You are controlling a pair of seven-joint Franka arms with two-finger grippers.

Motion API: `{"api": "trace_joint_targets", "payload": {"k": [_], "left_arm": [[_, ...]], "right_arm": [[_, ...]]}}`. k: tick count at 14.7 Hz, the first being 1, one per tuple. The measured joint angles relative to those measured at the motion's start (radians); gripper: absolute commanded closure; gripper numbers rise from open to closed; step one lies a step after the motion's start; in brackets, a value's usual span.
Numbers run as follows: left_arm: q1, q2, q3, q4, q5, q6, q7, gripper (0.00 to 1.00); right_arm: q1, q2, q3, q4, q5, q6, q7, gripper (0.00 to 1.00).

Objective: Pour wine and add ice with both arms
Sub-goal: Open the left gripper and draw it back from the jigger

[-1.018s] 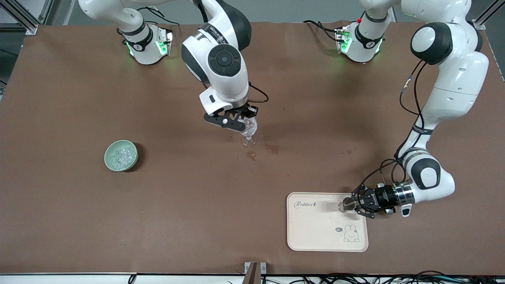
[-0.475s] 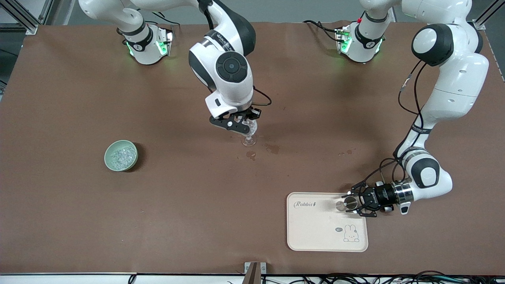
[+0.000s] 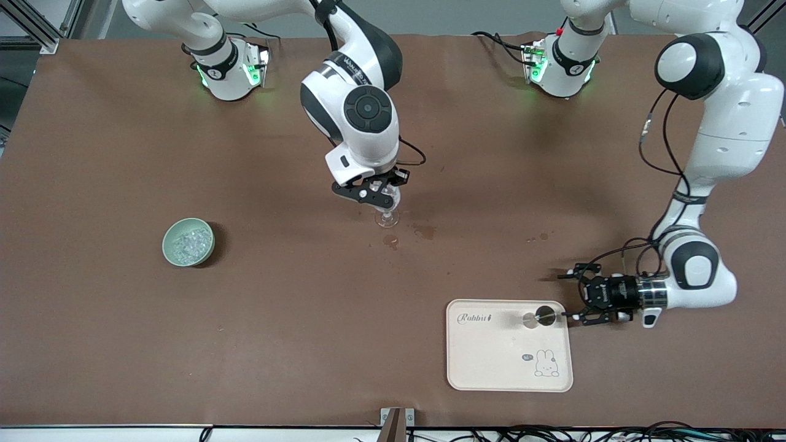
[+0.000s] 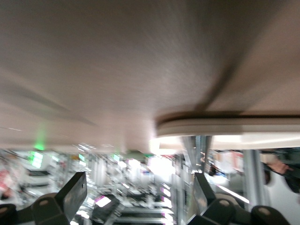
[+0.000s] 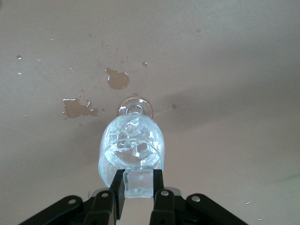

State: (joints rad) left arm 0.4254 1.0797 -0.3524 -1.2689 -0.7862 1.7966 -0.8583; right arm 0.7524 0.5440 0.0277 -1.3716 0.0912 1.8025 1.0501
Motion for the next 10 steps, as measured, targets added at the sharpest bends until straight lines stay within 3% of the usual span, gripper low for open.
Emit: {"api": "trace_joint_targets", "payload": {"k": [3,7,10], "left_arm": [[0.006,-0.113,-0.027,0.028,0.279,-0.077,0.005,0.00],[-0.010,-0.348,-0.144,0.036,0.609,-0.176,0.122,0.00],[-0.024,-0.522,-0.179,0.037,0.764,-0.265,0.299,0.00]], "right_arm": [[0.000,0.002,0.000,0.001,0.000,0.000,0.000,0.68],[0.000,0.004,0.000,0.002,0.000,0.001,0.000,0.61],[0.000,0.006,0.000,0.003,0.000,0.002,0.000,0.56]]}}
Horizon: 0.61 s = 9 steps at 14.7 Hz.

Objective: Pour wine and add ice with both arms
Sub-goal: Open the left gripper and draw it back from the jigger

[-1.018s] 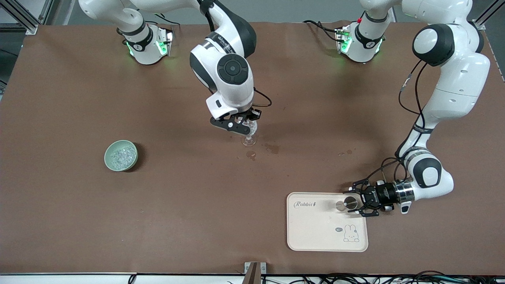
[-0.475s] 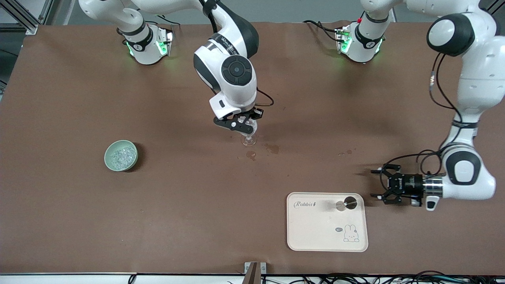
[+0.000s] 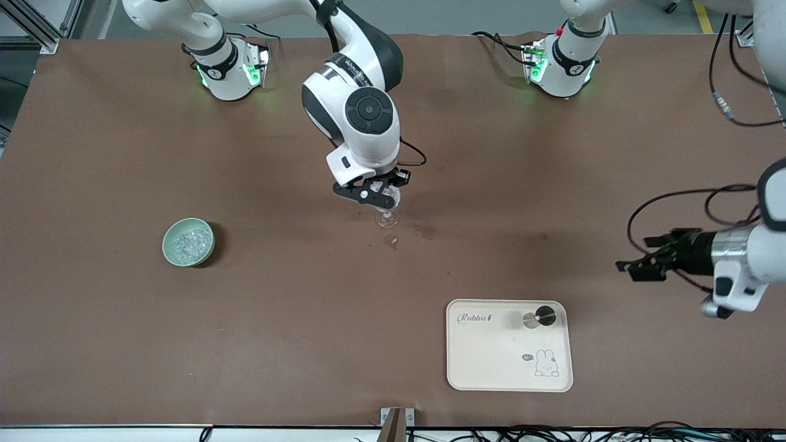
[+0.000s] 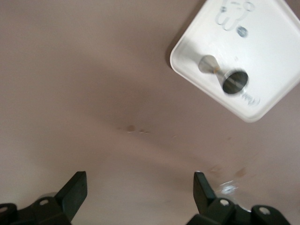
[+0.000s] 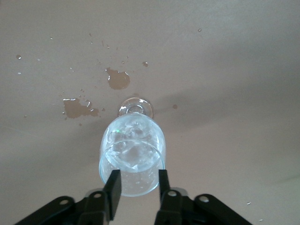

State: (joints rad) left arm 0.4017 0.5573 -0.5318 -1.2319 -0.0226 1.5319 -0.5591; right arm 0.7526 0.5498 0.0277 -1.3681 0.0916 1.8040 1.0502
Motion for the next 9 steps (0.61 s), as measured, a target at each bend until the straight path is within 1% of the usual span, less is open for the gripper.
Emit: {"api": "trace_joint_targets", "payload": {"k": [1,2,3,4,5,7,8,9], "left_arm": [[0.001,-0.059,-0.004,0.000,0.013,-0.023,0.064,0.00],[0.001,-0.122,-0.005,0.000,0.019,-0.045,0.134,0.00],[0.003,-0.182,-0.004,-0.002,0.022,-0.065,0.198,0.00],[0.005,-0.234,-0.003,-0.007,0.025,-0.080,0.246,0.00],[0.005,-0.278,-0.003,-0.014,0.033,-0.095,0.277,0.00],[-0.001,-0.342,-0.004,-0.033,0.040,-0.113,0.314,0.00],[-0.021,-0.368,0.002,-0.048,0.047,-0.114,0.324,0.00],[-0.063,-0.392,0.026,-0.068,0.060,-0.112,0.325,0.00]], "right_arm": [[0.000,0.000,0.000,0.000,0.000,0.000,0.000,0.53],[0.000,0.001,0.000,0.001,0.000,0.000,0.000,0.44],[0.000,0.001,0.000,0.002,0.000,0.000,0.000,0.33],[0.000,0.001,-0.001,0.003,0.000,0.000,-0.001,0.15],[-0.002,0.000,-0.003,0.009,0.000,0.000,-0.001,0.00],[-0.010,-0.018,-0.009,0.027,-0.001,-0.002,-0.002,0.00],[-0.018,-0.041,-0.014,0.037,-0.002,-0.014,-0.003,0.00],[-0.030,-0.074,-0.020,0.044,-0.013,-0.033,-0.003,0.00]]}}
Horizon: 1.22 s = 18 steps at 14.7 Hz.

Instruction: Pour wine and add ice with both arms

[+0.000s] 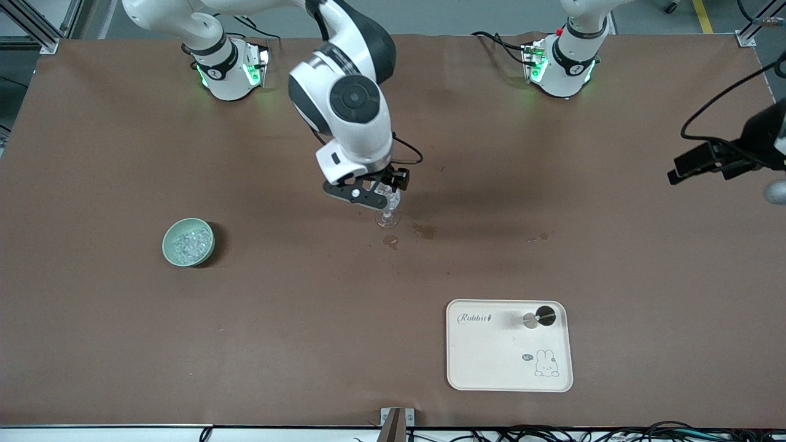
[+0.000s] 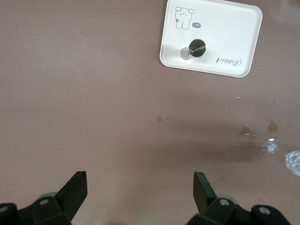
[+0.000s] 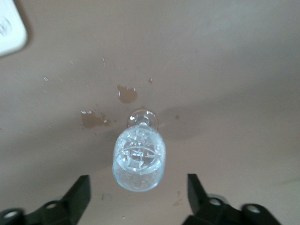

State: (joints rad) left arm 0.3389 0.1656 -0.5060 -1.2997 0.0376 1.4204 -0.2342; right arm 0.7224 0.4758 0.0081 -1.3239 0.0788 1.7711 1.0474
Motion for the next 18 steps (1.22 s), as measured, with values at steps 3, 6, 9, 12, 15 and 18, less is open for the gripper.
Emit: {"api": "trace_joint_targets", "payload": {"k": [3,6,9,12,15,18], "left_arm": [[-0.222,-0.073,0.189,-0.087,0.011,0.022,0.000,0.00],[-0.325,-0.117,0.299,-0.161,0.011,0.055,0.023,0.00],[-0.322,-0.158,0.314,-0.235,-0.007,0.108,0.029,0.00],[-0.305,-0.212,0.317,-0.298,-0.023,0.126,0.029,0.00],[-0.304,-0.229,0.315,-0.314,-0.023,0.130,0.029,0.00],[-0.304,-0.229,0.314,-0.313,-0.023,0.133,0.029,0.00]], "right_arm": [[-0.074,-0.132,-0.011,0.010,-0.092,-0.039,-0.001,0.00],[-0.202,-0.247,-0.016,0.009,-0.150,-0.077,-0.067,0.00],[-0.364,-0.312,-0.021,0.007,-0.155,-0.184,-0.289,0.00],[-0.539,-0.355,-0.019,0.005,-0.153,-0.263,-0.541,0.00],[-0.679,-0.375,-0.018,0.002,-0.109,-0.318,-0.722,0.00],[-0.762,-0.378,-0.018,-0.006,-0.076,-0.390,-0.830,0.00]]}}
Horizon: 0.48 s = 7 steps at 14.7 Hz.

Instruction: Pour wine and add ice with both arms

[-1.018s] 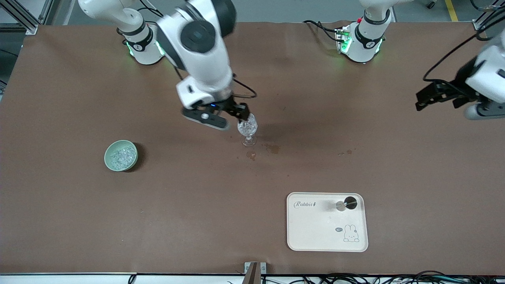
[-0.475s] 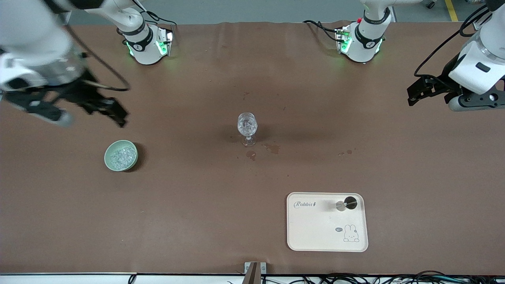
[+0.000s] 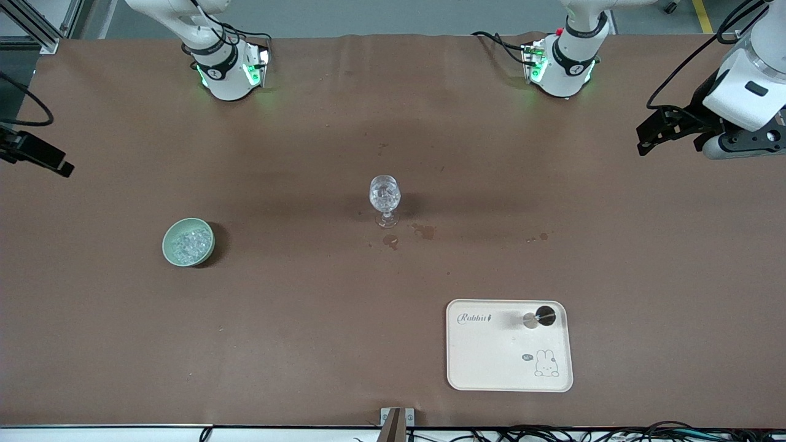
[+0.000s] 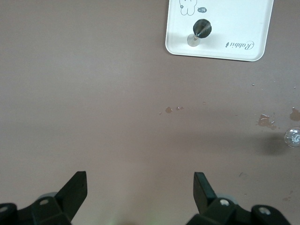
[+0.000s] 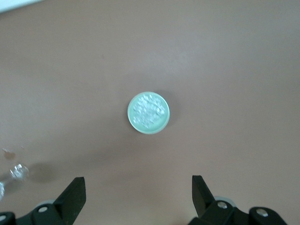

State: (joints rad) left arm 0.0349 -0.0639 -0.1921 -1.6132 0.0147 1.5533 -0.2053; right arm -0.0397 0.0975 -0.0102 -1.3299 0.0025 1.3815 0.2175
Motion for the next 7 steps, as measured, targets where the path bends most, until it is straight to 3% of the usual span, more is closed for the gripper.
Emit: {"api": "trace_joint_targets", "payload": {"k": [7], "left_arm": [[0.007,0.008,0.007,0.021,0.000,0.009,0.007,0.00]], "right_arm": [[-0.001,-0.001,0.016,-0.046,0.008,0.058,-0.008,0.00]]}}
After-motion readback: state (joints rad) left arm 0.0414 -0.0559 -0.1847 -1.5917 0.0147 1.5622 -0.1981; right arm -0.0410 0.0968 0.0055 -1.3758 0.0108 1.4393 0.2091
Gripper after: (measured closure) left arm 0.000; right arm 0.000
